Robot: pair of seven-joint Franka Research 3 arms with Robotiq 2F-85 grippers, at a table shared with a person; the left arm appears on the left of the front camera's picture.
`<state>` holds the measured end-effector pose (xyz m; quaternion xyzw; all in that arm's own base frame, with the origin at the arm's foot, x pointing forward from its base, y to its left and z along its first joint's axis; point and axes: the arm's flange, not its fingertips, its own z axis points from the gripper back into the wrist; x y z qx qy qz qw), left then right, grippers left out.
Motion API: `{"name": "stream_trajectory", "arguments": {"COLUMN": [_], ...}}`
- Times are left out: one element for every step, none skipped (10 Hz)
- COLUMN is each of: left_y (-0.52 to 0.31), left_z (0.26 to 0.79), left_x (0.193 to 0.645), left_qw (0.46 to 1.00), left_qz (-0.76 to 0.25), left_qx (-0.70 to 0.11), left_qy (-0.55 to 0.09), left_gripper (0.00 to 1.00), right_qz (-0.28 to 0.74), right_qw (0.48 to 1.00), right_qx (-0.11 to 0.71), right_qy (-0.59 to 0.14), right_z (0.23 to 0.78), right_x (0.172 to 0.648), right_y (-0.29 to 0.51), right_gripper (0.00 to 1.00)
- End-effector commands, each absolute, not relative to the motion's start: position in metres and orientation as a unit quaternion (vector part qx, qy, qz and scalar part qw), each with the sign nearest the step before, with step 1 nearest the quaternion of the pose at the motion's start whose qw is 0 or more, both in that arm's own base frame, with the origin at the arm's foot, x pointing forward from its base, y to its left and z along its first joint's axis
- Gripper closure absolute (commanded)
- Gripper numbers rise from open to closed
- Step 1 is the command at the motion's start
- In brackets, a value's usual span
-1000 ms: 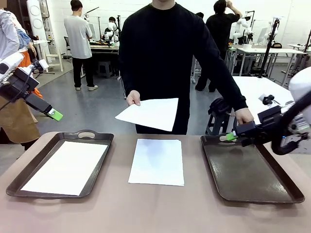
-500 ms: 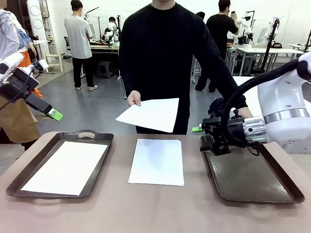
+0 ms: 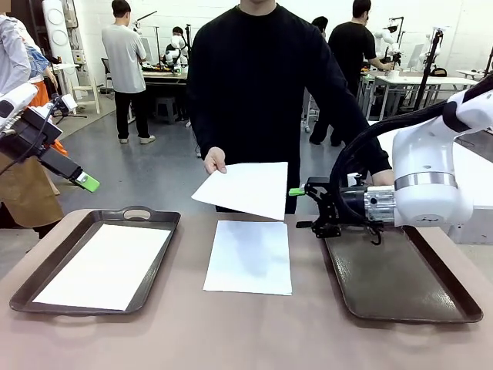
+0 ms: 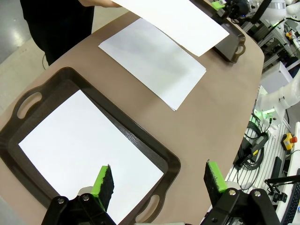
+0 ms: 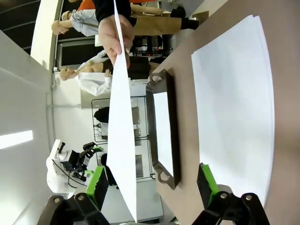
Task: Sort the A4 documents.
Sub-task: Receive the A4 Paper.
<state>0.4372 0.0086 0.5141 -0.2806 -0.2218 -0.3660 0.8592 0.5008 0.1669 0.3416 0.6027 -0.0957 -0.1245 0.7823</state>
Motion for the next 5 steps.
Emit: {"name": "stream_trajectory", "arguments": {"left_y": [0.008, 0.008, 0.008, 0.008, 0.008], "left_z": [0.514, 0.514, 0.514, 0.514, 0.514], "left_x": [0.437, 0.437, 0.437, 0.437, 0.437], "left_qw": [0.857, 0.857, 0.857, 0.857, 0.857], "left_qz": [-0.371, -0.371, -0.371, -0.371, -0.371], "left_qx": [-0.281, -0.281, -0.281, -0.281, -0.281], "left_qy": [-0.222, -0.222, -0.222, -0.222, -0.222], "left_gripper": [0.00, 0.00, 0.00, 0.00, 0.00], "right_qz": [-0.135, -0.134, -0.132, -0.134, -0.136], "right_qw": [0.762, 0.756, 0.749, 0.744, 0.734], "right_qx": [0.627, 0.635, 0.643, 0.649, 0.660], "right_qy": [-0.089, -0.088, -0.088, -0.088, -0.083], "right_z": [0.329, 0.326, 0.324, 0.322, 0.321], "right_x": [0.515, 0.521, 0.527, 0.533, 0.538], "right_y": [0.183, 0.188, 0.192, 0.195, 0.197], "right_gripper": [0.00, 0.00, 0.00, 0.00, 0.00]}}
